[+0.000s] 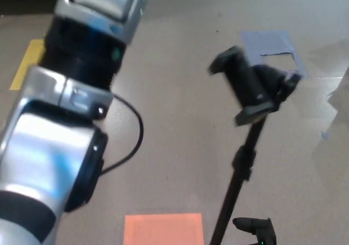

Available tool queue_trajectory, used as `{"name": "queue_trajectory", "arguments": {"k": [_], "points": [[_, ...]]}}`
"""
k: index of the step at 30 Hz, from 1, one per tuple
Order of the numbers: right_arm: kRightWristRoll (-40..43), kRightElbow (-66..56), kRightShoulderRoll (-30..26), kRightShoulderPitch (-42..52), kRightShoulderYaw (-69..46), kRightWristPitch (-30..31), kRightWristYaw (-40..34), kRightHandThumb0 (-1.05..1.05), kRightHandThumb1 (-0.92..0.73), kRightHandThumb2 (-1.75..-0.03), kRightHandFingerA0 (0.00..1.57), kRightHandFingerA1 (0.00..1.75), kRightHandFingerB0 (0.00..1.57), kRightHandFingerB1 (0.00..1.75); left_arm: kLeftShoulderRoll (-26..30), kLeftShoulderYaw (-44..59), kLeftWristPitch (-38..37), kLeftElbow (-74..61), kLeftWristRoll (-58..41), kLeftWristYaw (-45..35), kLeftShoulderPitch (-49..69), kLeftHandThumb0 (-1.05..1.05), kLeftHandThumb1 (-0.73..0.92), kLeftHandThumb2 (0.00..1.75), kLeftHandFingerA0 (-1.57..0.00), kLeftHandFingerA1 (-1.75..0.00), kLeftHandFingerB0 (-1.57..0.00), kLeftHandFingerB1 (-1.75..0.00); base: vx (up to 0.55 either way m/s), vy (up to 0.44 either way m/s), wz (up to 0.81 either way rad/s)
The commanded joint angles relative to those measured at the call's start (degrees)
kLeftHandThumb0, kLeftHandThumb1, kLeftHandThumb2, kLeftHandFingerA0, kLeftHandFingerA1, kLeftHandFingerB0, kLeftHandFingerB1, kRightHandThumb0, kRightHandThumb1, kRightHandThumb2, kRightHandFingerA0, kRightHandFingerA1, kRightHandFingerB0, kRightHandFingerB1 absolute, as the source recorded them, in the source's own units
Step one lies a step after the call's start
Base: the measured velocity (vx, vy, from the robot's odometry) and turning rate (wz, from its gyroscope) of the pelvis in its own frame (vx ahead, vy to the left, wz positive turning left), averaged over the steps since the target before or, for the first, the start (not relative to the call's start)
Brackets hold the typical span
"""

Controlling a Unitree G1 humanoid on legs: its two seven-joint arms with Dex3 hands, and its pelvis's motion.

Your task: A phone stand is kept on the floor and the robot uses both its hands to grab it and uses its left hand to extend the phone stand by pulling it upwards

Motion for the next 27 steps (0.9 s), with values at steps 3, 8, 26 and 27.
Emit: {"name": "queue_trajectory", "arguments": {"k": [3, 8, 26, 27], "points": [[-1.1, 2.0, -1.8, 3.0, -0.6, -9.3, -0.3, -0.4, -0.11, -0.84, 1.32, 1.23, 1.31, 1.19, 2.6, 6.0, -7.9, -5.6, 3.1, 7.7, -29.1, -0.6, 0.51, 0.86, -0.79, -1.24, -0.61, -1.02, 0.0, 0.0, 0.0], [0.0, -8.8, -8.0, 6.1, -0.2, -2.7, 8.5, -1.05, -0.61, -0.6, 0.39, 0.9, 0.35, 0.71, 7.7, 5.3, 9.3, -42.1, -6.7, -8.9, 0.8, -0.91, 0.64, 1.04, -0.03, -0.3, -0.12, -0.3, 0.0, 0.0, 0.0], [-2.5, -10.1, -33.2, 19.4, -9.2, -10.4, 8.4, -1.05, -0.92, -0.74, 0.0, 0.12, 0.0, 0.12, 2.3, 11.1, -57.2, -30.3, 3.9, -5.7, 122.7, -0.84, 0.66, 1.07, -0.04, -0.37, 0.0, -0.27, 0.0, 0.0, 0.0], [-2.1, -9.9, -33.3, 19.9, -9.3, -11.0, 8.6, -1.05, -0.9, -0.74, 0.0, 0.11, 0.0, 0.1, 1.5, 13.7, -63.7, -23.1, 3.9, -5.4, 124.7, -0.79, 0.64, 1.04, -0.04, -0.4, -0.03, -0.3, 0.0, 0.0, 0.0]]}}
